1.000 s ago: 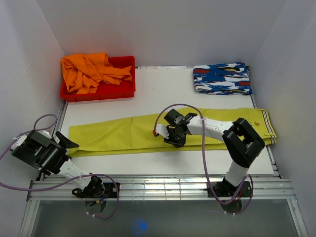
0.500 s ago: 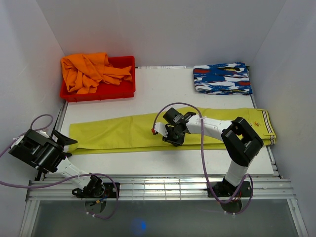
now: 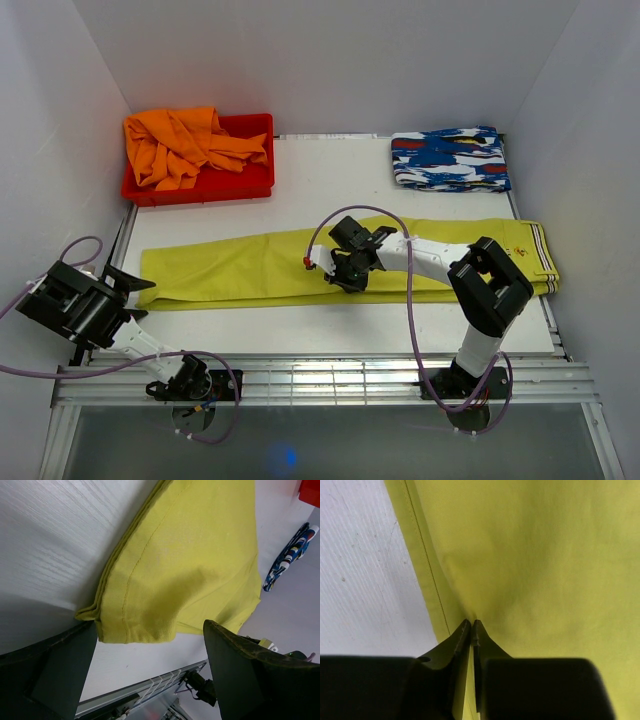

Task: Fold and stack the trousers
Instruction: Fold the trousers

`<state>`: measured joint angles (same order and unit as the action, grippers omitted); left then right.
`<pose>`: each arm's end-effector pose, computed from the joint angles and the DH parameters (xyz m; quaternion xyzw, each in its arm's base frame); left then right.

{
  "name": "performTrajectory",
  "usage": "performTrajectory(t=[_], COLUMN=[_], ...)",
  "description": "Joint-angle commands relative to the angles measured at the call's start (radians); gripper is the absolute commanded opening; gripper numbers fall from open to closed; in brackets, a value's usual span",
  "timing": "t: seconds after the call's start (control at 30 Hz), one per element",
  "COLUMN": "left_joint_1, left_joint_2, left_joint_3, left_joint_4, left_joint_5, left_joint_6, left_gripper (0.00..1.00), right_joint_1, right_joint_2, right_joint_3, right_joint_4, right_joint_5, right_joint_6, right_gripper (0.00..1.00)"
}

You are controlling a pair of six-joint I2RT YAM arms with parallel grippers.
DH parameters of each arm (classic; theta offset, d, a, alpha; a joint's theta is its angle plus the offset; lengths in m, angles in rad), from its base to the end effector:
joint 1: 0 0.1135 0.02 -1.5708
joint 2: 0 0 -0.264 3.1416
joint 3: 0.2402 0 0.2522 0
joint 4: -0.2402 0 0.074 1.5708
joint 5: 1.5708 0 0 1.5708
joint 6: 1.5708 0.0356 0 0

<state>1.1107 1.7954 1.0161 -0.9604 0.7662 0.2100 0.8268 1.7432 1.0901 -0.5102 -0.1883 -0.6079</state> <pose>0.1458 0.2386 0.1432 -0.4307 0.8183 -0.3422 0.1667 0.2250 0.2543 0.1723 -0.6553 0.7222 0.1135 0.1902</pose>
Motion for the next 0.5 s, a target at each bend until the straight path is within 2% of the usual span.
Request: performTrajectory(t=[0.0, 0.47], left_joint_1=[0.005, 0.005], left_joint_2=[0.004, -0.014], left_joint_3=[-0.017, -0.031], left_joint_4=[0.086, 0.111], left_joint_5=[-0.067, -0.11], left_joint_6=[0.002, -0.018], left_gripper=[0.98, 0.98], right_joint_1=[0.005, 0.006], right_joint_2=[-0.024, -0.142], right_joint_3=[0.007, 0.041], right_joint_4=[0.029, -0.134], right_joint_5=[-0.023, -0.048], right_joint_6=[-0.003, -0.006], right_gripper=[0.08, 0.08])
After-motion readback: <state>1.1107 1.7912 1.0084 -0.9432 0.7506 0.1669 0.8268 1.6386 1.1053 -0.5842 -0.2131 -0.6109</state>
